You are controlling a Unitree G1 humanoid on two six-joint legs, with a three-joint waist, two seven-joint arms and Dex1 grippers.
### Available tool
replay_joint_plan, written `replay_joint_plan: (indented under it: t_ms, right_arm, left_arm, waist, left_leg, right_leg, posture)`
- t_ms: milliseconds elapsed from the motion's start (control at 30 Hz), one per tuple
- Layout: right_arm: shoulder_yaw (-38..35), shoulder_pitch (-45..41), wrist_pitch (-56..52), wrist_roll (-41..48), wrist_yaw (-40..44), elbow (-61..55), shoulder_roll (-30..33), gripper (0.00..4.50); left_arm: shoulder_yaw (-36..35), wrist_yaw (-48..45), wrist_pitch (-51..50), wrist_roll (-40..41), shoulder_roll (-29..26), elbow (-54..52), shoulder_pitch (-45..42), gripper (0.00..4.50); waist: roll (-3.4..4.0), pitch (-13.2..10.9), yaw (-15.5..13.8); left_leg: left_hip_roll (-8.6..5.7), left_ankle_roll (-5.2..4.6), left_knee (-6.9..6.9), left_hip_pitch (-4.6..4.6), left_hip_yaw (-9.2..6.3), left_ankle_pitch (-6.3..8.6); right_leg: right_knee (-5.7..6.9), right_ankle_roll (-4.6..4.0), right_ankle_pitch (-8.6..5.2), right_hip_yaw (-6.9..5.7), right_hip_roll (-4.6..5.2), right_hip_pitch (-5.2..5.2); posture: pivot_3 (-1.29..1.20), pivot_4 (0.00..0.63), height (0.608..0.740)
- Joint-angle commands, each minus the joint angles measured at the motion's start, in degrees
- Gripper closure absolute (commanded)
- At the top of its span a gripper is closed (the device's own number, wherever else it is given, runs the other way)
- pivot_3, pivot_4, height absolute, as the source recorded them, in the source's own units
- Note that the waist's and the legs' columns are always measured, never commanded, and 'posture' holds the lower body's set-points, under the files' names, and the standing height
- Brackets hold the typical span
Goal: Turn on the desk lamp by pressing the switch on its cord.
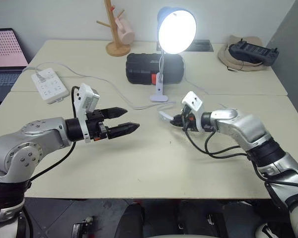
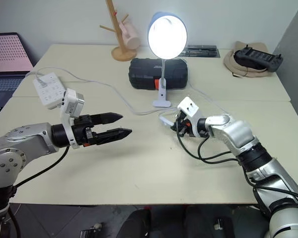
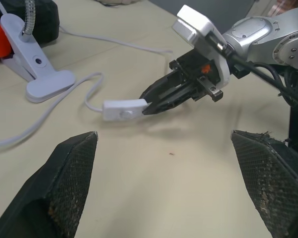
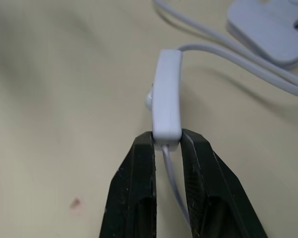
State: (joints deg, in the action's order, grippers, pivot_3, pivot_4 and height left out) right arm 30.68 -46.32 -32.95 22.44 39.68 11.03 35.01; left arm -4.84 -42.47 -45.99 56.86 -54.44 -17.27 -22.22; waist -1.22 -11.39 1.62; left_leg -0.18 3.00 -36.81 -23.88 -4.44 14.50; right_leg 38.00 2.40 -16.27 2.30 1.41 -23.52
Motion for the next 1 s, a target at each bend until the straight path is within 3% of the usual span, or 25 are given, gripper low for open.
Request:
replay_joint_plan:
  t_ms: [33, 67, 300, 333, 567, 733, 833, 900, 1000]
  right_arm:
    - [-0.35, 0.23, 4.32, -5.97, 3.83, 2.58, -0.51, 4.12]
    - [-1.17, 0.44, 4.38, -6.26, 4.58, 2.67, -0.82, 3.42]
    - [-6.75, 2.3, -0.58, -5.21, 8.41, -3.59, -1.12, 2.02]
    - [-7.78, 2.93, -1.81, -4.75, 8.76, -5.5, -0.47, 1.64]
    - [-19.44, 11.4, -13.83, 3.73, 11.42, -26.3, 8.26, 0.06]
    - [-29.45, 20.65, -17.4, 7.14, 8.74, -36.03, 12.14, 0.02]
    - [-32.53, 23.8, -20.28, 8.07, 5.43, -40.1, 11.76, 0.02]
    - [-39.43, 29.99, -23.15, 10.25, 3.09, -44.38, 11.23, 0.02]
    - [-41.76, 32.52, -25.39, 11.97, -0.71, -47.74, 8.98, 0.02]
  left_arm:
    - [-0.81, -4.53, 1.26, -3.64, -1.8, -0.29, -0.38, 0.04]
    - [-1.02, -5.12, 1.24, -4.18, -1.64, 0.16, -0.54, 0.0]
    - [-0.09, -9.43, 1.02, -7.95, -0.56, 3.39, -3.9, 0.0]
    - [0.07, -10.03, 1.11, -8.59, -0.53, 3.94, -4.35, 0.0]
    - [3.28, -18.38, 3.99, -15.7, -2.07, 11.76, -8.88, 0.0]
    - [5.8, -23.66, 6.58, -21.09, -2.73, 17.64, -13.11, 0.0]
    - [6.78, -27.55, 8.68, -23.86, -3.61, 21.43, -14.18, 0.0]
    - [7.59, -28.52, 8.16, -25.06, -3.57, 22.06, -15.18, 0.0]
    - [8.45, -29.2, 10.94, -28.25, -2.74, 23.66, -15.89, 0.0]
  waist:
    - [-0.01, 0.01, 0.05]
    - [-0.02, 0.01, 0.05]
    - [-0.03, 0.0, -0.02]
    - [-0.03, 0.0, 0.03]
    - [-0.02, -0.01, -0.17]
    - [-0.04, 0.0, -0.06]
    - [-0.05, 0.01, 0.13]
    - [-0.05, 0.01, 0.25]
    - [-0.06, 0.02, 0.07]
  left_leg:
    - [0.02, 0.03, 0.0, -0.01, -0.01, 0.02]
    - [0.06, 0.04, 0.01, -0.01, -0.02, 0.04]
    - [0.06, 0.03, -0.02, -0.02, -0.1, 0.04]
    - [0.05, 0.03, -0.02, -0.02, -0.11, 0.04]
    - [-0.06, 0.02, -0.03, -0.05, -0.15, 0.05]
    - [-0.12, -0.23, -0.09, -0.01, -0.12, 0.19]
    - [-0.14, -0.26, -0.11, 0.0, -0.08, 0.2]
    - [-0.13, -0.26, -0.12, 0.06, -0.02, 0.2]
    - [-0.08, -0.26, -0.12, 0.04, -0.06, 0.2]
  right_leg:
    - [-0.01, 0.0, 0.0, 0.02, 0.02, -0.01]
    - [-0.03, 0.0, 0.0, 0.03, 0.04, 0.0]
    - [0.03, 0.0, 0.0, -0.08, 0.15, 0.02]
    - [0.04, 0.0, 0.0, -0.07, 0.15, 0.03]
    - [0.06, 0.0, 0.0, -0.11, 0.16, 0.03]
    - [0.08, 0.0, 0.0, -0.16, 0.15, 0.1]
    - [0.11, 0.0, 0.0, -0.2, 0.1, 0.14]
    - [0.18, 0.0, 0.0, -0.11, 0.08, 0.13]
    - [0.21, 0.0, 0.0, -0.18, 0.0, 0.14]
  posture:
    - [0.0, 0.15, 0.74]
    - [0.0, 0.15, 0.74]
    - [0.0, 0.15, 0.74]
    - [0.0, 0.15, 0.74]
    - [0.0, 0.15, 0.74]
    - [0.0, 0.15, 0.74]
    - [0.0, 0.15, 0.74]
    - [0.0, 0.15, 0.74]
    - [0.0, 0.15, 0.74]
